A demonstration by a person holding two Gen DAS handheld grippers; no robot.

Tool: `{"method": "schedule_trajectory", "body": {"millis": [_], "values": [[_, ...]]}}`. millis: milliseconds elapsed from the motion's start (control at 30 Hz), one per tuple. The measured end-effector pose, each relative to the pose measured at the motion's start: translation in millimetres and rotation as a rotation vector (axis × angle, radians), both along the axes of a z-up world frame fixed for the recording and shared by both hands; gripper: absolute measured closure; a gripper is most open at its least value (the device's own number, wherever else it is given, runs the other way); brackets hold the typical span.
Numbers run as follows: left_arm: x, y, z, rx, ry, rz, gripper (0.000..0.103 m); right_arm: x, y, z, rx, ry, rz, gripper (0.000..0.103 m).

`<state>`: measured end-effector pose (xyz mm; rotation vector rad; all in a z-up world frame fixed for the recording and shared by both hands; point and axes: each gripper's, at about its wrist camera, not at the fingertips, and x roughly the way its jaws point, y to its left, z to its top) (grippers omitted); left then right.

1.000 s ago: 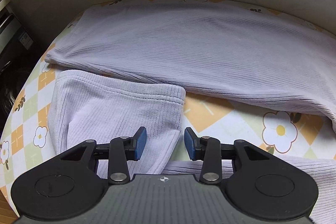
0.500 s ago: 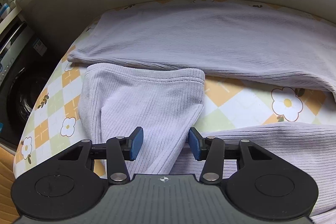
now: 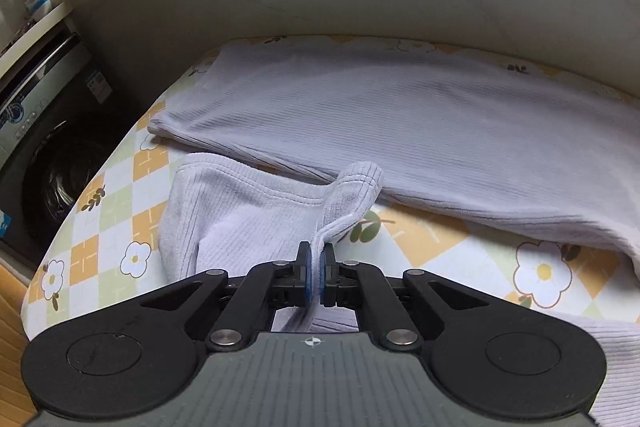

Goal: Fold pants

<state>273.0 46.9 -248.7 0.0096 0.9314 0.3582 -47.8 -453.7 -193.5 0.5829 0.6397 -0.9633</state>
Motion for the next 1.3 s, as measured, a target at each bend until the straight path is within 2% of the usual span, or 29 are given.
{"method": "schedule_trajectory", "body": {"millis": [167, 267, 367, 533, 733, 967, 1067, 1133, 1200, 1300], "values": [[-47.3, 52.1, 61.1, -0.196, -0.237, 0.276, 0.099, -24.8, -16.2, 9.5, -0.001, -0.06, -0.029, 0.044], [-79.9, 76.7, 82.2, -0.259, -0.307, 0.405, 0.099, -39.1, -26.2, 11.6, 0.007, -0.063, -0.045, 0.044], [-105.3, 88.8, 84.6, -0.29, -0.328, 0.494, 0.099, -53.7, -33.6, 8.6, 0.028, -0.058, -0.038, 0.044], [-124.7, 97.0, 74.3, -0.288, -0.317, 0.575, 0.099, -85.3, -36.0, 4.3, 0.042, -0.052, -0.047, 0.044], [-133.0, 98.6, 67.4, -0.288, -0.274, 0.593, 0.099, -121.0, -40.1, -3.7, 0.069, -0.125, -0.117, 0.045], [-131.7, 116.4, 58.6, -0.307, -0.202, 0.586, 0.099, -111.2, -53.2, -28.9, 0.083, -0.148, -0.113, 0.046], [-130.7, 118.4, 51.4, -0.321, -0.168, 0.586, 0.099, -102.6, -57.3, -37.0, 0.109, -0.19, -0.107, 0.047], [-130.6, 116.1, 44.3, -0.337, -0.136, 0.584, 0.099, -96.3, -57.7, -40.6, 0.119, -0.201, -0.106, 0.057], [-131.8, 113.9, 37.9, -0.361, -0.119, 0.586, 0.099, -92.5, -57.6, -42.8, 0.123, -0.199, -0.121, 0.074], [-133.8, 116.4, 27.9, -0.419, -0.1, 0.61, 0.099, -93.0, -57.1, -44.4, 0.121, -0.205, -0.161, 0.077]]}}
